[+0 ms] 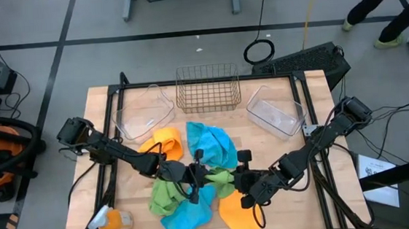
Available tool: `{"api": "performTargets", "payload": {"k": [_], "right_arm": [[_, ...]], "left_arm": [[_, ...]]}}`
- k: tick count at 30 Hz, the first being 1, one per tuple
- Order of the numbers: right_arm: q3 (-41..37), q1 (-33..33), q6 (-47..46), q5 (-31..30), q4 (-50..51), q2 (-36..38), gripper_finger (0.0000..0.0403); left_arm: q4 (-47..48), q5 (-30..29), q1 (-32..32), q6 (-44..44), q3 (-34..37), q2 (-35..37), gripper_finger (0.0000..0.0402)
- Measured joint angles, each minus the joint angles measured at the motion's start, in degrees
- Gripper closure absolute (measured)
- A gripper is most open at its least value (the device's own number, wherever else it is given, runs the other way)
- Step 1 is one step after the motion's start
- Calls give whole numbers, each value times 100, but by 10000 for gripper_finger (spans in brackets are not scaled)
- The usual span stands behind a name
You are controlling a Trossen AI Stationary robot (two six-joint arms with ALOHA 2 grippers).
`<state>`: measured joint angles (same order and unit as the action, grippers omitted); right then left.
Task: Sort microfiber towel by color & place in baskets
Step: Put the right green towel into the right transparent bin
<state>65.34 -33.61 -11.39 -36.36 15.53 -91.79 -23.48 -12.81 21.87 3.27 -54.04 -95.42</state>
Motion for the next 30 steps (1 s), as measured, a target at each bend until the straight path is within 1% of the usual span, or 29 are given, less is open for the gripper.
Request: {"api": "performTargets", "payload": {"k": [3,5,8,10,12,15,18,20,25,28,30], "right_arm": [[1,-43,-155,-54,-10,0,279],[2,-98,-166,-252,-8,2,255],[2,-198,-155,-613,36,8,226],[4,-264,-150,-750,100,78,212],[7,-288,-151,-756,92,176,203],[9,-330,-256,-717,109,276,198],[9,-340,-427,-649,181,302,206],[9,-339,-566,-477,266,297,221],[7,-363,-698,-176,228,219,282],[7,-367,-597,-9,38,203,318],[7,-363,-418,207,-153,202,334]], "left_arm": [[79,-23,2,-7,0,59,375],[120,-54,2,-115,0,119,379],[451,-220,67,-142,2,329,379],[709,-465,123,-144,2,474,379],[981,-714,191,-146,2,580,379],[1104,-884,286,-144,3,707,379],[1017,-916,366,-146,4,739,379],[1062,-952,417,-146,4,743,379],[995,-1284,452,-158,4,754,379],[780,-1295,452,-191,4,754,379],[710,-1293,455,-162,4,754,379]]}}
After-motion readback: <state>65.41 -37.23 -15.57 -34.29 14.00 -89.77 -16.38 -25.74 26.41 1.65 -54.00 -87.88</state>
